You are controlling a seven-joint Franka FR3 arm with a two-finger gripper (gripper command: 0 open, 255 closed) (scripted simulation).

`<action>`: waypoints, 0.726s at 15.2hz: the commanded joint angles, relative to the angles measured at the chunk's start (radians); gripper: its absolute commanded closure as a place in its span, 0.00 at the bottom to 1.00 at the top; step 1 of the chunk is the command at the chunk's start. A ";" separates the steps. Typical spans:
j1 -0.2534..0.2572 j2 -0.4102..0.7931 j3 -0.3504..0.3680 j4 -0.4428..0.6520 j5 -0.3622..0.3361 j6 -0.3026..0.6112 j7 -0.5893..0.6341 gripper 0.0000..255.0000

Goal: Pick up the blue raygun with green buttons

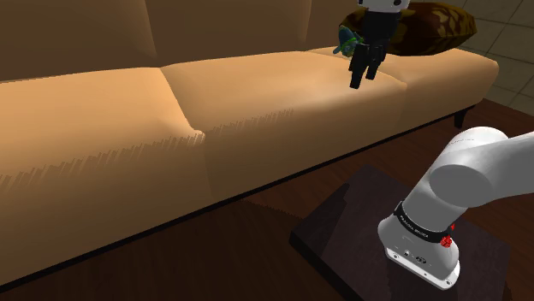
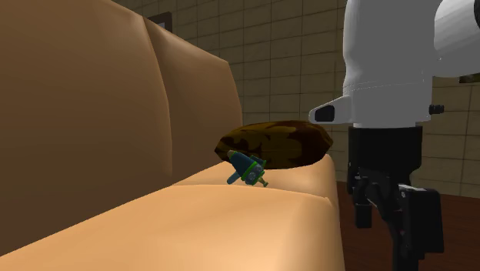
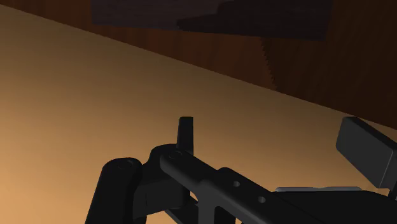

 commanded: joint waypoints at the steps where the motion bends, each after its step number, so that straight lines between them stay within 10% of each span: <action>1: 0.000 0.000 0.000 0.000 0.000 0.000 0.000 0.00; 11: -0.054 0.276 -0.154 0.250 -0.074 0.067 -0.161 0.00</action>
